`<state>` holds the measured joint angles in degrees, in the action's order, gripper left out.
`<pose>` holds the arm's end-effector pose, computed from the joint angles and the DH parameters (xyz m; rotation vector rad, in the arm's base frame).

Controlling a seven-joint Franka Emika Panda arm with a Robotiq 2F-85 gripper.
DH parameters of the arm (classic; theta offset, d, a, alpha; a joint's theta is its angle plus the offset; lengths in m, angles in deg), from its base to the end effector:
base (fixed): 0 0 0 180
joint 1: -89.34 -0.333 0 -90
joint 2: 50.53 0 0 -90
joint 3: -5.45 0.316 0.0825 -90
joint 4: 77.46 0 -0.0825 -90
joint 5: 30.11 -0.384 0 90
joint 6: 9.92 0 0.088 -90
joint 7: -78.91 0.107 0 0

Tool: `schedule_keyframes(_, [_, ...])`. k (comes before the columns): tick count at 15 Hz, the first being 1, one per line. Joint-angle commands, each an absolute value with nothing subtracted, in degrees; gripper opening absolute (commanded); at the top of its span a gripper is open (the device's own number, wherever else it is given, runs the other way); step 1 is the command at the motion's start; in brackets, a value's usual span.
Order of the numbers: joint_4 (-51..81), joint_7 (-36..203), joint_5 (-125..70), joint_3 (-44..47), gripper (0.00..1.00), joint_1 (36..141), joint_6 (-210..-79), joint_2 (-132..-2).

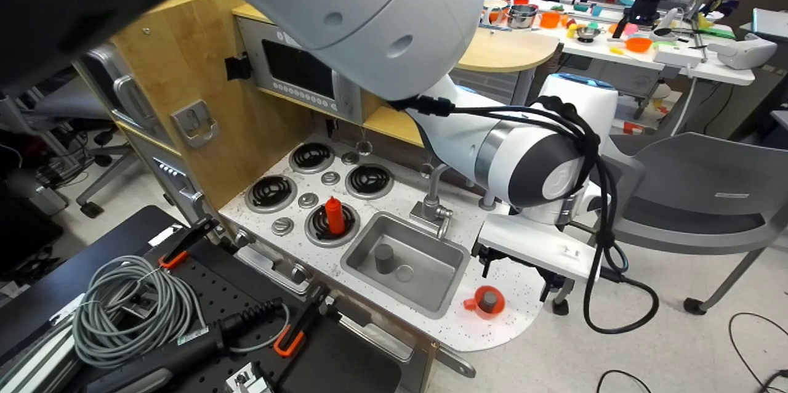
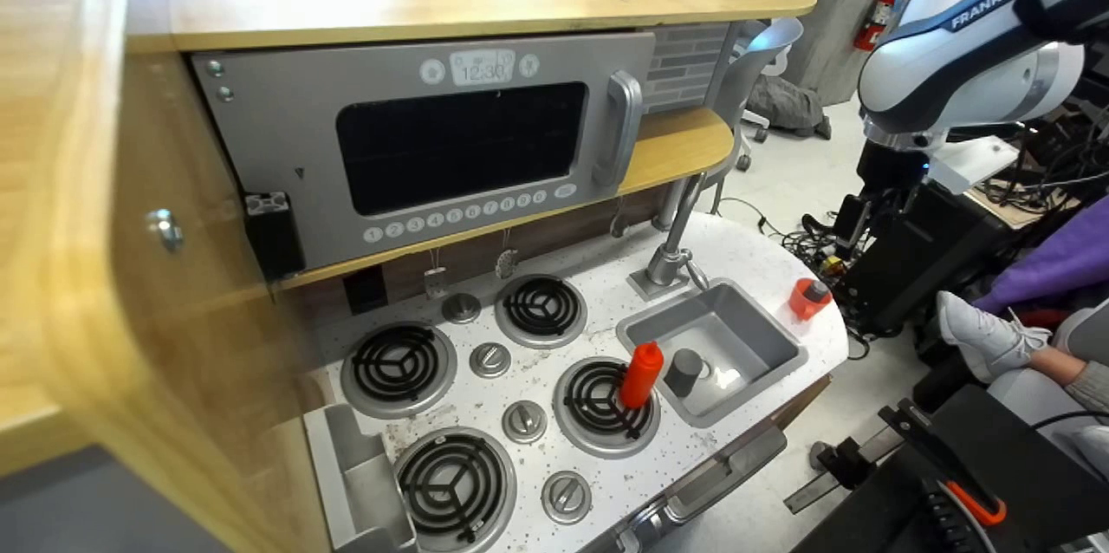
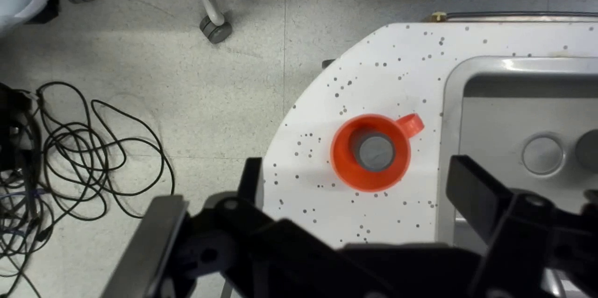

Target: Pick up the object and put it in the cup

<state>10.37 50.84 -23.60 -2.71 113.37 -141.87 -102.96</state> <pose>0.5831 -0.3559 0.1043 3.0232 0.0869 -0.3319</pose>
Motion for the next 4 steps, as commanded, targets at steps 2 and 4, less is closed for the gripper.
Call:
schedule_keyframes(2, [12.4,51.07,-23.09,-3.14,1.0,114.3,-141.44,-101.28])
schedule_keyframes(4, [13.61,51.08,-23.07,-3.43,1.0,114.45,-141.43,-100.35])
